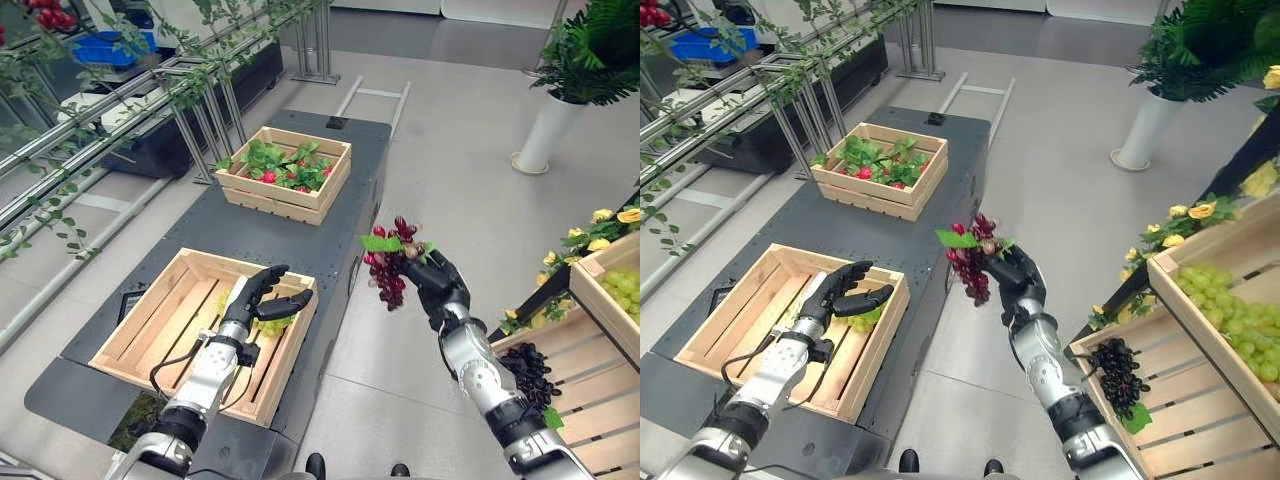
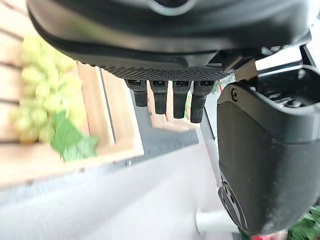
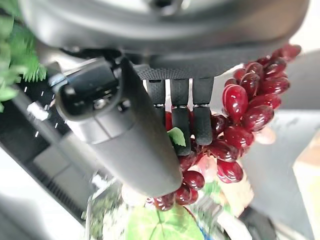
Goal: Pick up the fruits from the basket on one side to the basket on the other side
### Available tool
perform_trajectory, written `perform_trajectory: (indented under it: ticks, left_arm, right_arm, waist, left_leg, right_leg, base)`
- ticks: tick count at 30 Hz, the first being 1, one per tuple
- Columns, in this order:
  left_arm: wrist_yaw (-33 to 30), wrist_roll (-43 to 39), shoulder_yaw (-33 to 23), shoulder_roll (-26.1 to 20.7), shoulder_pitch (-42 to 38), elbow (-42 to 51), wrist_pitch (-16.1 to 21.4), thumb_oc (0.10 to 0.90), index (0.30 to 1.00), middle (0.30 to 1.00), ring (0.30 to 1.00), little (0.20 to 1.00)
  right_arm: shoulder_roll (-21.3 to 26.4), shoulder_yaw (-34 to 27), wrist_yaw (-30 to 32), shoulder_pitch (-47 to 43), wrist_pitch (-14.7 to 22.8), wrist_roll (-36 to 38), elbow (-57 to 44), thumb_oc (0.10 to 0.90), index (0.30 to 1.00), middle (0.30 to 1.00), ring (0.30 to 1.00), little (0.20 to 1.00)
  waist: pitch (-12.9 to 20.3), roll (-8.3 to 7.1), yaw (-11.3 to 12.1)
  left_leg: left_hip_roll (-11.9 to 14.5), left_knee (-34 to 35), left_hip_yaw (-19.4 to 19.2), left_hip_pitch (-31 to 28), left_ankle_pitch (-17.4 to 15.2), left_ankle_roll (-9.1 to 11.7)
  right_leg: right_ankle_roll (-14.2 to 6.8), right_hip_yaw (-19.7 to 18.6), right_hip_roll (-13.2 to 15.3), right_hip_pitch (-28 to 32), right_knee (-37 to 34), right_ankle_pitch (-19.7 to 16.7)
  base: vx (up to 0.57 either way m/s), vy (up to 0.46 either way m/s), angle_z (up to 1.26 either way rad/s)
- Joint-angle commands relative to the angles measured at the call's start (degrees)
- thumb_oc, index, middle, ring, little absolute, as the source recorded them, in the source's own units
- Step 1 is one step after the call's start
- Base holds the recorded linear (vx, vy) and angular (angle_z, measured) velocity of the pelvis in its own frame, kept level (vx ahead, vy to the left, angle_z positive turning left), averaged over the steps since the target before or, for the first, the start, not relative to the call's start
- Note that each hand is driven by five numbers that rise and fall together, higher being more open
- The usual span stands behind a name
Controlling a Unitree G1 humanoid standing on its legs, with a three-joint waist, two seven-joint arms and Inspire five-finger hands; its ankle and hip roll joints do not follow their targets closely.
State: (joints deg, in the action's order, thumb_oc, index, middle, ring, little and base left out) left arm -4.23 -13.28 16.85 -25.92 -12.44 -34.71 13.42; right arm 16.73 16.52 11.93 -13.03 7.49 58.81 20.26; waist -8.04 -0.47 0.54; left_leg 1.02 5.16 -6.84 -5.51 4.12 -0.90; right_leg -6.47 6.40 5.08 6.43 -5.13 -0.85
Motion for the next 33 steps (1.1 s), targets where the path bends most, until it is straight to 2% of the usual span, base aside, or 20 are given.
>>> perform_trajectory:
  ticks: [1, 8, 16, 19, 21, 22, 23, 25, 29, 33]
  left_arm:
    - [-2.3, -1.6, -2.3, 0.0, -6.0, 0.8, 7.7, 0.800, 0.900, 0.900, 0.900, 0.900]
    - [-2.6, -3.6, -2.4, 3.6, -4.0, 1.3, 7.1, 0.800, 0.900, 0.900, 0.900, 0.900]
    - [-6.3, -4.2, -1.7, 7.0, -2.7, 0.0, 7.7, 0.800, 0.900, 0.900, 0.900, 0.900]
    - [-8.2, -4.2, -0.7, 8.1, -4.6, -0.5, 8.5, 0.800, 0.900, 0.900, 0.900, 0.900]
    - [-9.8, -4.2, -0.1, 8.9, -6.7, -1.2, 9.2, 0.800, 0.900, 0.900, 0.900, 0.900]
    - [-10.7, -4.4, 0.3, 9.7, -8.5, -2.1, 9.8, 0.800, 0.900, 0.900, 0.900, 0.900]
    - [-10.8, -4.4, 0.3, 9.8, -8.8, -2.2, 9.9, 0.800, 0.900, 0.900, 0.900, 0.900]
    - [-11.3, -4.4, 0.6, 10.9, -10.0, -2.9, 10.8, 0.800, 0.900, 0.900, 0.900, 0.900]
    - [-13.1, -4.7, 1.1, 11.9, -10.3, -2.8, 11.6, 0.800, 0.900, 0.900, 0.900, 0.900]
    - [-14.9, -4.2, 2.1, 12.0, -11.0, -2.1, 12.9, 0.800, 0.900, 0.900, 0.900, 0.900]
  right_arm:
    - [-1.6, -4.7, -6.8, -6.9, 6.0, -2.3, -4.3, 0.400, 0.300, 0.300, 0.300, 0.300]
    - [-2.6, -5.3, -6.7, -3.8, 6.3, -2.6, -3.7, 0.400, 0.300, 0.300, 0.300, 0.300]
    - [-3.2, -6.0, -6.7, -1.3, 7.5, -2.5, -5.2, 0.400, 0.300, 0.300, 0.300, 0.300]
    - [-2.9, -6.2, -7.0, -2.2, 9.0, -1.9, -5.6, 0.400, 0.300, 0.300, 0.300, 0.300]
    - [-2.4, -6.7, -7.3, -4.3, 10.0, -1.3, -5.2, 0.400, 0.300, 0.300, 0.300, 0.300]
    - [-1.9, -7.4, -7.3, -6.1, 10.1, -0.6, -4.8, 0.400, 0.300, 0.300, 0.300, 0.300]
    - [-1.9, -7.4, -7.3, -6.4, 10.1, -0.5, -4.7, 0.400, 0.300, 0.300, 0.300, 0.300]
    - [-1.3, -8.6, -8.0, -7.7, 10.7, 0.7, -4.4, 0.400, 0.300, 0.300, 0.300, 0.300]
    - [-0.6, -10.0, -9.2, -8.2, 11.2, 2.1, -5.1, 0.400, 0.300, 0.300, 0.300, 0.300]
    - [0.3, -11.3, -10.1, -9.6, 12.1, 3.2, -6.5, 0.400, 0.300, 0.300, 0.300, 0.300]
  waist:
    - [3.6, 0.34, -1.4]
    - [2.6, 0.08, -2.4]
    - [-0.6, -0.09, -4.0]
    - [-2.8, -0.09, -4.6]
    - [-5.3, -0.27, -5.0]
    - [-7.5, -0.46, -5.4]
    - [-7.8, -0.46, -5.4]
    - [-10.7, -0.60, -6.0]
    - [-13.4, -0.86, -6.7]
    - [-15.9, -0.62, -7.6]
  left_leg:
    - [0.0, -0.2, 1.6, -1.9, -5.2, 1.4]
    - [0.3, -0.2, -0.3, -2.5, -5.5, 1.0]
    - [0.8, -1.2, -3.5, -3.1, -5.7, 0.5]
    - [1.0, -5.6, -3.8, -0.2, -6.8, 0.5]
    - [1.0, -9.9, -3.9, 2.5, -8.0, 0.7]
    - [1.3, -13.6, -4.3, 4.6, -9.1, 0.8]
    - [1.3, -14.1, -4.3, 4.9, -9.2, 0.9]
    - [1.4, -19.2, -4.5, 7.6, -10.7, 1.0]
    - [1.7, -26.0, -5.2, 11.6, -12.8, 1.3]
    - [2.7, -31.8, -5.8, 16.4, -13.0, 1.7]
  right_leg:
    - [3.5, 0.9, -1.2, 0.2, 0.1, -0.4]
    - [3.3, -0.2, -1.4, -0.1, 0.1, -0.8]
    - [3.8, -2.1, -2.0, -0.8, 1.3, -0.8]
    - [4.3, -2.6, -2.5, -3.7, 6.1, 0.9]
    - [4.8, -2.8, -2.9, -6.2, 9.7, 2.1]
    - [5.3, -2.6, -3.1, -7.9, 12.4, 2.9]
    - [5.3, -2.6, -3.1, -8.1, 12.8, 3.0]
    - [6.0, -2.3, -3.3, -10.0, 16.5, 4.1]
    - [6.8, -1.6, -3.3, -13.1, 21.2, 5.4]
    - [7.6, -1.3, -3.3, -16.7, 24.8, 6.4]
  base:
    - [0.00, 0.020, -0.11]
    - [0.01, 0.016, -0.16]
    - [-0.02, 0.015, -0.23]
    - [-0.18, -0.007, -0.15]
    - [-0.24, -0.023, -0.24]
    - [-0.18, -0.014, -0.31]
    - [-0.20, -0.014, -0.36]
    - [-0.15, -0.009, -0.20]
    - [-0.10, -0.004, -0.10]
    - [-0.11, 0.012, -0.17]
